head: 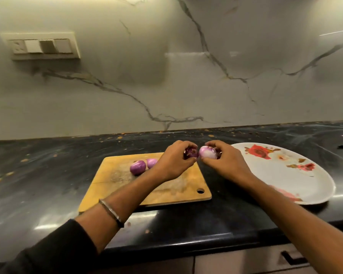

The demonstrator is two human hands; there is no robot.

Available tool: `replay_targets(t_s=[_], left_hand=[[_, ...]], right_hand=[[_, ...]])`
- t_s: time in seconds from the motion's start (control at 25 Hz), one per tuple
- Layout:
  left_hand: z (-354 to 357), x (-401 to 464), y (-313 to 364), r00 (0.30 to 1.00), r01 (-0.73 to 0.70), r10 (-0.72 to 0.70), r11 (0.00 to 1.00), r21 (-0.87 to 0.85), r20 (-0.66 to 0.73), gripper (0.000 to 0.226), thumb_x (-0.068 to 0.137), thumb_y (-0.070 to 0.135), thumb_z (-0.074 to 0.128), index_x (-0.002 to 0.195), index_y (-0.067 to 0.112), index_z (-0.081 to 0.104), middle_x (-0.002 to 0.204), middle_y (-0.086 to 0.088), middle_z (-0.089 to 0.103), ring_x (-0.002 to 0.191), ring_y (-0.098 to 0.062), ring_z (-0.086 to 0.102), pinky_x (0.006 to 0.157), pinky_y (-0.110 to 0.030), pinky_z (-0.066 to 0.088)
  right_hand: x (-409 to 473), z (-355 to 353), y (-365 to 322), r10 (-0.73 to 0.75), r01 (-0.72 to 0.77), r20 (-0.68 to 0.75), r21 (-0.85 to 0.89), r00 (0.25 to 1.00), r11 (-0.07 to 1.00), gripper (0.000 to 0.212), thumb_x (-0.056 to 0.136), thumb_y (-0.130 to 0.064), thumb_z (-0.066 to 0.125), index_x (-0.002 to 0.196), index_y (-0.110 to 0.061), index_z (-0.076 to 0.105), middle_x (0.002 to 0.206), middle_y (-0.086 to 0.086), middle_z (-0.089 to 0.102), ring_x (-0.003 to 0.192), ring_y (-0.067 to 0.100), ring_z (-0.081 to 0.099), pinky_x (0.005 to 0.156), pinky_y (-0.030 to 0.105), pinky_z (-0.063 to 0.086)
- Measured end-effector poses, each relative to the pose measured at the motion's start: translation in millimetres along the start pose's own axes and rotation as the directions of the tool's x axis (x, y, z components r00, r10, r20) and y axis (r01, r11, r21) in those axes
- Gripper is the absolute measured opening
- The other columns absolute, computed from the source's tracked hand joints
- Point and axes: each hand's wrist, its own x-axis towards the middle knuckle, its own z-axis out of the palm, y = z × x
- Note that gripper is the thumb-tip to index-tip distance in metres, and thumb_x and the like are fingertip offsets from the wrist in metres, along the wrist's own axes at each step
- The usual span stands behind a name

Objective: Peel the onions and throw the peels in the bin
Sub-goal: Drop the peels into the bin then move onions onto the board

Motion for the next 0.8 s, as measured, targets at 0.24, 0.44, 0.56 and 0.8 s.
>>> replay_targets(t_s=[0.24, 0.44, 0.56, 0.8], left_hand=[[-57, -78, -43, 0.984, 0.136, -0.14, 0.99, -0.039, -0.109, 0.037, 0.084, 0.033, 0.077, 0.116, 0.024, 0.06, 0.094, 0.009, 0.067, 0.079, 0.002, 0.061, 0.069, -0.013, 0.049], [-69, -114, -66, 0.955, 0.24, -0.246, 0.969, -0.054, -0.166, 0.027, 0.085, 0.033, 0.076, 0.107, 0.021, 0.066, 0.091, 0.008, 0.07, 0.08, -0.004, 0.063, 0.075, -0.028, 0.054], [-62, -120, -73, 0.948, 0.254, -0.235, 0.965, 0.067, -0.216, 0.027, 0.087, 0.041, 0.072, 0.107, 0.023, 0.068, 0.097, 0.008, 0.066, 0.082, -0.006, 0.057, 0.074, -0.026, 0.049], [-58, -120, -84, 0.928, 0.29, -0.27, 0.956, 0.041, -0.257, 0.042, 0.081, 0.046, 0.076, 0.112, 0.029, 0.053, 0.11, 0.009, 0.05, 0.094, -0.005, 0.051, 0.08, -0.02, 0.044]], right_hand=[[-9, 64, -57, -0.118, 0.111, 0.119, 0.067, 0.986, 0.992, 0.05, 0.074, -0.034, 0.08, 0.122, -0.028, 0.066, 0.109, -0.003, 0.066, 0.094, 0.009, 0.064, 0.083, 0.026, 0.056], [-13, 105, -77, -0.134, 0.124, 0.156, 0.071, 0.979, 0.99, 0.051, 0.071, -0.034, 0.082, 0.116, -0.021, 0.063, 0.103, -0.001, 0.066, 0.088, 0.014, 0.065, 0.074, 0.026, 0.056], [-17, 120, -72, -0.135, 0.129, 0.206, 0.039, 0.969, 0.991, 0.047, 0.072, -0.031, 0.081, 0.115, -0.023, 0.064, 0.107, -0.002, 0.069, 0.091, 0.014, 0.064, 0.078, 0.029, 0.056], [-18, 125, -62, -0.139, 0.142, 0.221, 0.002, 0.965, 0.99, 0.063, 0.075, -0.035, 0.082, 0.132, -0.026, 0.055, 0.124, -0.002, 0.057, 0.109, 0.013, 0.055, 0.095, 0.028, 0.049]])
